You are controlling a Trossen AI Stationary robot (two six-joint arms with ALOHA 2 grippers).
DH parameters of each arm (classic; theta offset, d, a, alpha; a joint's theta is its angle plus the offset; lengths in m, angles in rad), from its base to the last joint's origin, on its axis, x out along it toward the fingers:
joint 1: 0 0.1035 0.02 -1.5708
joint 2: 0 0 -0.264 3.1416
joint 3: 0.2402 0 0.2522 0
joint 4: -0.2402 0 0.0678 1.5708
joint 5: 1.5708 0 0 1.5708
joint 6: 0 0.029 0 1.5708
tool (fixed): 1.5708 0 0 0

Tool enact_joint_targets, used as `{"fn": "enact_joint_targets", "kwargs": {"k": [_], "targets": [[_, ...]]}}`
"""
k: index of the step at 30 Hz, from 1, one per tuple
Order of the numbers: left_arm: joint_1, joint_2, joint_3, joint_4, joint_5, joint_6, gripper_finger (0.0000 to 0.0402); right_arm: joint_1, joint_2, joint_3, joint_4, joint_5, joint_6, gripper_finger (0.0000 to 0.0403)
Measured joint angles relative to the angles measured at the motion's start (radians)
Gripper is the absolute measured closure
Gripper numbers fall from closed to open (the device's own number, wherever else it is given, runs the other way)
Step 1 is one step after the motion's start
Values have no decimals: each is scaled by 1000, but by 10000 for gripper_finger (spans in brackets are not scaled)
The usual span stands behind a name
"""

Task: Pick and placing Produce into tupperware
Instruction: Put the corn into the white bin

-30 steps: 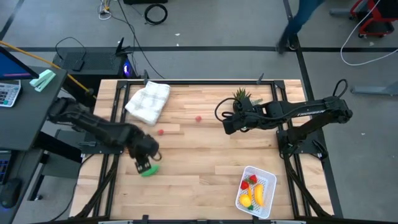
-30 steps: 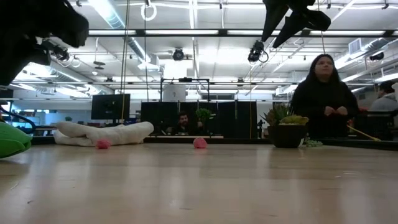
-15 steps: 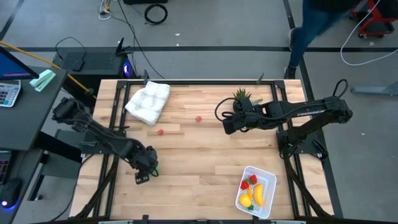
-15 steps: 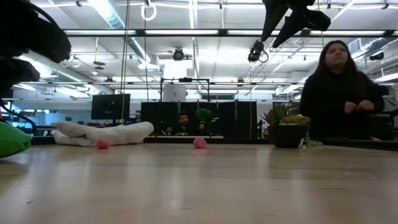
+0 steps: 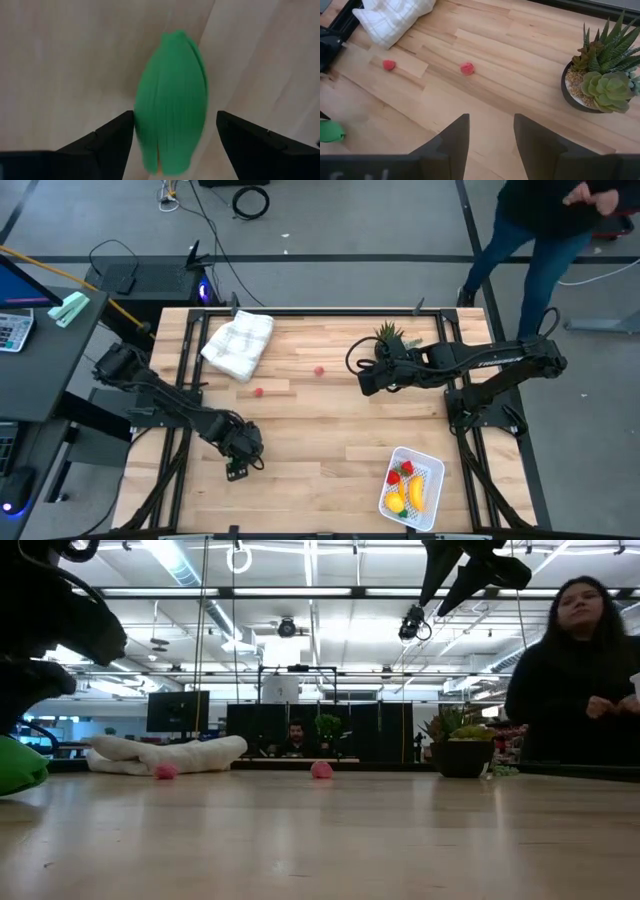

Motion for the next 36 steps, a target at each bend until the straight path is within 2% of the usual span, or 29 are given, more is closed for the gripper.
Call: {"fn": "enact_joint_targets", "kwargs": {"k": [10, 18, 23, 30, 33, 36], "targets": [[1, 91, 0, 30, 4, 1, 115, 0, 0, 0, 0, 0, 0, 241], [23, 91, 1, 34, 9, -10, 183, 0, 0, 0, 0, 0, -2, 241], [60, 91, 11, 40, 30, -9, 186, 0, 0, 0, 0, 0, -3, 241], [128, 91, 162, 45, 30, 179, 165, 0, -43, 0, -10, 1, -75, 241], [177, 91, 244, 47, 19, 263, 174, -1, -101, 0, -22, 20, -98, 241], [234, 92, 322, 68, 19, 307, 185, -2, -182, 0, -28, 89, -108, 241]]}}
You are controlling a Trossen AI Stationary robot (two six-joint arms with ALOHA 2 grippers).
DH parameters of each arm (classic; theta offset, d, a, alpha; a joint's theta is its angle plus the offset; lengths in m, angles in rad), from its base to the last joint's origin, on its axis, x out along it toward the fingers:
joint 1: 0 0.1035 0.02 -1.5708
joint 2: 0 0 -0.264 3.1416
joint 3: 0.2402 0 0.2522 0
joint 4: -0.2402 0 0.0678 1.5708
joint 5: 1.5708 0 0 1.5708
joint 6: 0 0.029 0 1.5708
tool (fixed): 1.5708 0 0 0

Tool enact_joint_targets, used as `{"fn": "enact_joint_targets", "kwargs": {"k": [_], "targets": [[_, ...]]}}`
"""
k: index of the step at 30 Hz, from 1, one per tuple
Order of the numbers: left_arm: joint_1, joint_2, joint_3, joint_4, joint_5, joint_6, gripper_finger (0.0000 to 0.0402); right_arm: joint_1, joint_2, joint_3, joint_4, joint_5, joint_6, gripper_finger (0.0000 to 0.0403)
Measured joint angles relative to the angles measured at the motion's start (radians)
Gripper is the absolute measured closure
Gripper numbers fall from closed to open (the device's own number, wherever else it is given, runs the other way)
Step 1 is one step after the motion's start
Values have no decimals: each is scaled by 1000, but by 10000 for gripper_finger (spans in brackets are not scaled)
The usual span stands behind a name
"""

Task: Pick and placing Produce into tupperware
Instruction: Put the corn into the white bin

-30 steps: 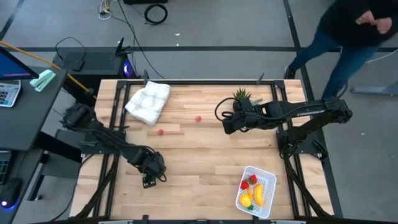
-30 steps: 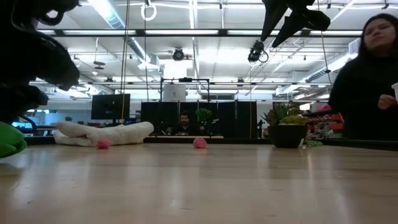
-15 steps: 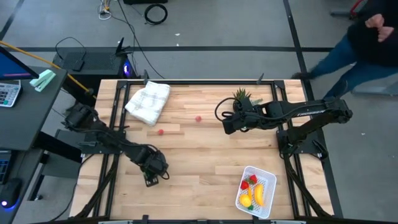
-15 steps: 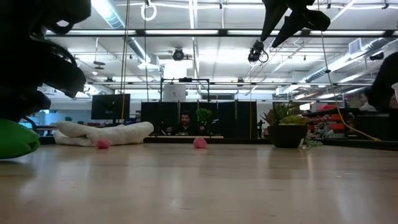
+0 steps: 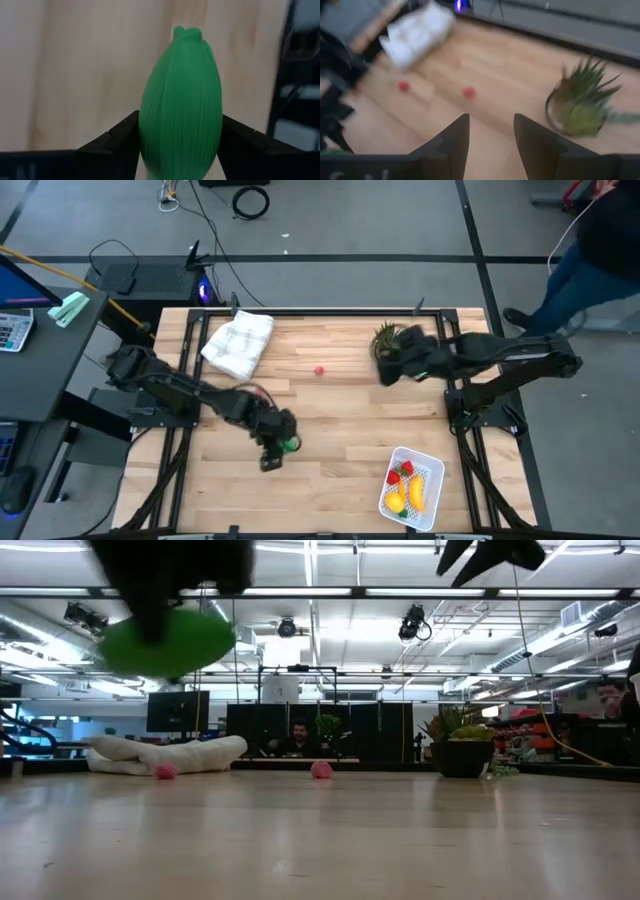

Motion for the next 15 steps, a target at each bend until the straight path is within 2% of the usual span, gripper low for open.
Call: {"fn": "enact_joint_targets", "kwargs": {"k": [5, 9, 15], "targets": [[87, 55, 131, 39, -35, 152, 176, 0, -145, 0, 1, 98, 10, 241], [148, 151, 258, 147, -37, 233, 168, 0, -220, 0, 1, 112, 8, 241], [180, 364, 576, 207, -35, 321, 184, 0, -256, 0, -2, 113, -75, 241]]}}
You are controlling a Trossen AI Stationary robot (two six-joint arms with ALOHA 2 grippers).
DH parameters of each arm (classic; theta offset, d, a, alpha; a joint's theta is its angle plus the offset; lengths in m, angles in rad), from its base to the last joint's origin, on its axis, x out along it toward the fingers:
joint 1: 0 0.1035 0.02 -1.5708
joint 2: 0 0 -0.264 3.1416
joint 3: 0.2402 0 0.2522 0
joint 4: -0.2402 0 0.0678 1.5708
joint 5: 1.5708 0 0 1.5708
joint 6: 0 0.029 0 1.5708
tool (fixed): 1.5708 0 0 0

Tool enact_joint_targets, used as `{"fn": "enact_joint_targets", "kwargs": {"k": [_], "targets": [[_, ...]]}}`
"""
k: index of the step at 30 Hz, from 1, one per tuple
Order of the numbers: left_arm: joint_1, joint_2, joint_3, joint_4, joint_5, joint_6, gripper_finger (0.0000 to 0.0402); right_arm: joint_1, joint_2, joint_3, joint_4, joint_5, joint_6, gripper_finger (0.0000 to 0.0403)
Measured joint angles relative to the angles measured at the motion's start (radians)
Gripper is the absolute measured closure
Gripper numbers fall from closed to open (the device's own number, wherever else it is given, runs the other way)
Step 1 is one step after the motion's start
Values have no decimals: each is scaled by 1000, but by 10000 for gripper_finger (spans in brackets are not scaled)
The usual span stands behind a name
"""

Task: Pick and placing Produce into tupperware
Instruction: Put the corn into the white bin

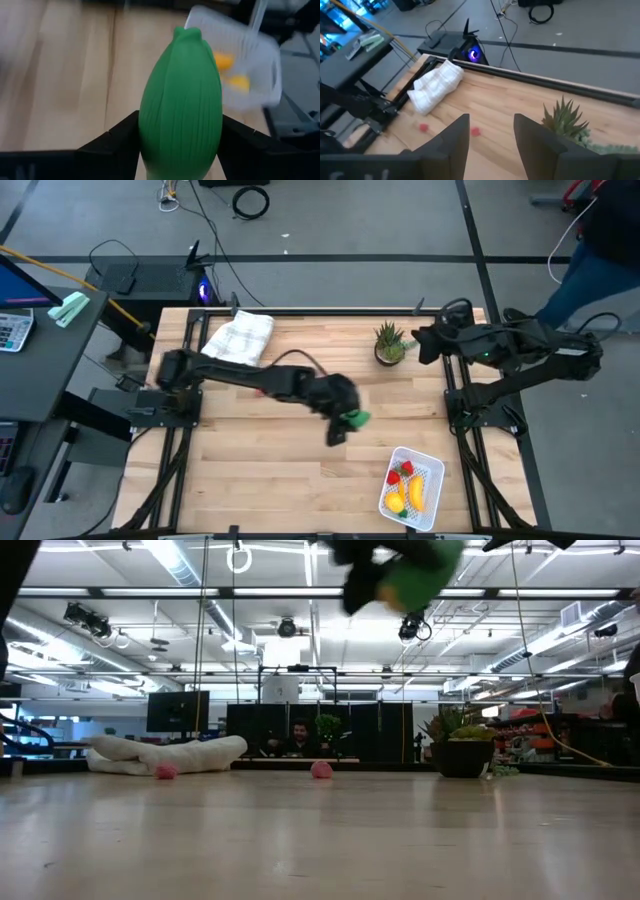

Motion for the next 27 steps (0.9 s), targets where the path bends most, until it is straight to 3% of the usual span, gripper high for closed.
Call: {"fn": "enact_joint_targets", "kwargs": {"k": [7, 12, 19, 27], "targets": [[-20, 278, 428, 20, 1, 46, 165, 0, 15, 0, -71, 0, -38, 241], [-56, 465, 644, 48, 65, 5, 182, 0, 15, 0, -142, 2, -90, 241], [-110, 565, 577, 454, 216, -93, 166, 0, 13, 0, -189, 52, -116, 241], [-112, 664, 576, 590, 210, -163, 173, 0, 13, 0, -195, 79, -116, 241]]}}
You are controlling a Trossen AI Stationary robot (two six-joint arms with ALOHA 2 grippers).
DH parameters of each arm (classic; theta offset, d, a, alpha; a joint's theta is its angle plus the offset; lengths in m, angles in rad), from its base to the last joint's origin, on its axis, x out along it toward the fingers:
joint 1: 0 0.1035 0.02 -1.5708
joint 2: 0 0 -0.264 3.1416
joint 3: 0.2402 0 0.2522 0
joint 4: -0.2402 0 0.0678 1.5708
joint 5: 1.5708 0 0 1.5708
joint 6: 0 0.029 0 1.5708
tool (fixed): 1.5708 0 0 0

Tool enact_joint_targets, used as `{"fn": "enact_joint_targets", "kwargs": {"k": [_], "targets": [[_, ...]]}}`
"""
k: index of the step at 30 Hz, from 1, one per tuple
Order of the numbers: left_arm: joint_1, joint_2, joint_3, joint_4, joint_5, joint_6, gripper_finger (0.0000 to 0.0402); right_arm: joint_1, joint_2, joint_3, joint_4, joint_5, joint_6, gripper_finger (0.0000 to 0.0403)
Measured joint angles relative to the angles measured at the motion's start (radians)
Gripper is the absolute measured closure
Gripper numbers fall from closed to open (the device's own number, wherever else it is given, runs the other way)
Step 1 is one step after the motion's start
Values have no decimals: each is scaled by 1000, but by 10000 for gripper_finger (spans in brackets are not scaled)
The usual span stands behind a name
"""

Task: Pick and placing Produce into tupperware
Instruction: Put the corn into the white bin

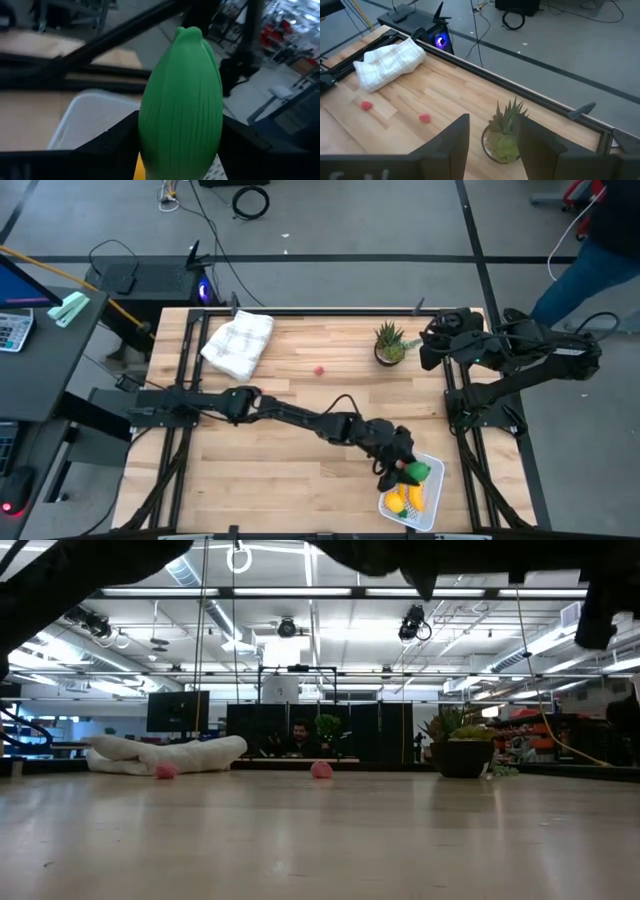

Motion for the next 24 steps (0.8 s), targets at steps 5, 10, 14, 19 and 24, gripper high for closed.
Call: {"fn": "enact_joint_targets", "kwargs": {"k": [5, 10, 14, 19, 24], "targets": [[-12, 45, 0, -12, 9, 4, 170, 0, 0, 0, 0, 0, 8, 241], [-30, 50, 0, -76, 26, 52, 158, 0, 0, 0, 0, 0, 12, 241], [-39, 50, 0, -87, 25, 150, 163, 0, 0, 0, 1, 0, 12, 241], [-40, 50, 0, -100, 27, 160, 151, 0, 0, 0, 2, -2, 38, 241], [-39, 48, 5, -111, 27, 206, 130, 0, 0, 0, 2, -3, 39, 241]]}}
